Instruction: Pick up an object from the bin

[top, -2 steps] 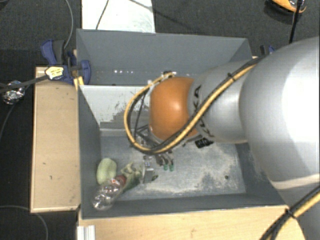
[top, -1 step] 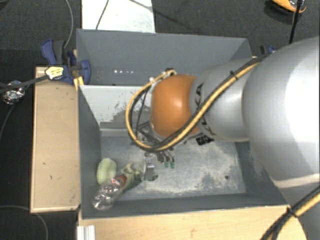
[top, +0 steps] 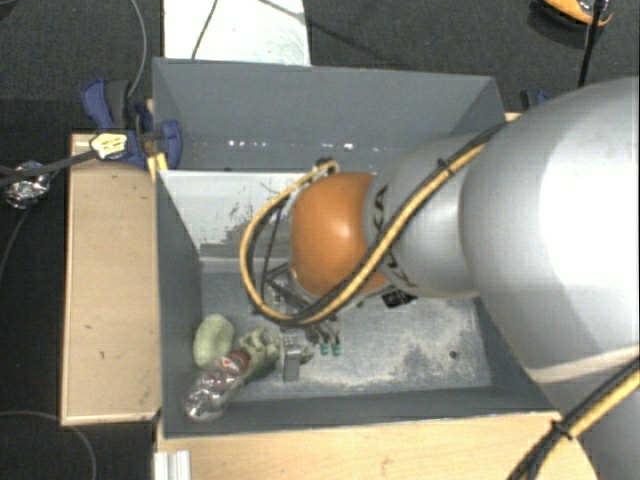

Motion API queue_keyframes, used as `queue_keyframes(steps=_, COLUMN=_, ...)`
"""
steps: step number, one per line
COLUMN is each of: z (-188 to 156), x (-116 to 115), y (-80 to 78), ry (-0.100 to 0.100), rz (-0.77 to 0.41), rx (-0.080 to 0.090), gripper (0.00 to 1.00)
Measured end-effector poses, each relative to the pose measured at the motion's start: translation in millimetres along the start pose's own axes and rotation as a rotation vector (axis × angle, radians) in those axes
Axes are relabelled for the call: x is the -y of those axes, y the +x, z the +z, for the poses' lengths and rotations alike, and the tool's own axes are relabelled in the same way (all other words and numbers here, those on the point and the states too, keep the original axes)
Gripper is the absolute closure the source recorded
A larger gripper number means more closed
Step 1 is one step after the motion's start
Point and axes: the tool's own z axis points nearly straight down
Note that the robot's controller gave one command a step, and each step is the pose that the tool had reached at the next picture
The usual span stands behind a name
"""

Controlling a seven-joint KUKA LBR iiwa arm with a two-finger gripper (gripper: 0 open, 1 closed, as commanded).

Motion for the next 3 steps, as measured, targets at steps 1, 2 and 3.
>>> queue_keyframes(steps=1, z=7.2, x=-9.7, y=2.9, ry=-0.004, rz=-0.188, rx=0.014, gripper=1.00)
queue_keyframes(steps=2, z=7.2, x=-9.7, y=2.9, ry=-0.004, rz=-0.187, rx=0.014, gripper=1.00)
queue_keyframes(steps=3, z=7.2, x=-8.3, y=-1.8, ry=-0.004, rz=-0.207, rx=0.016, gripper=1.00)
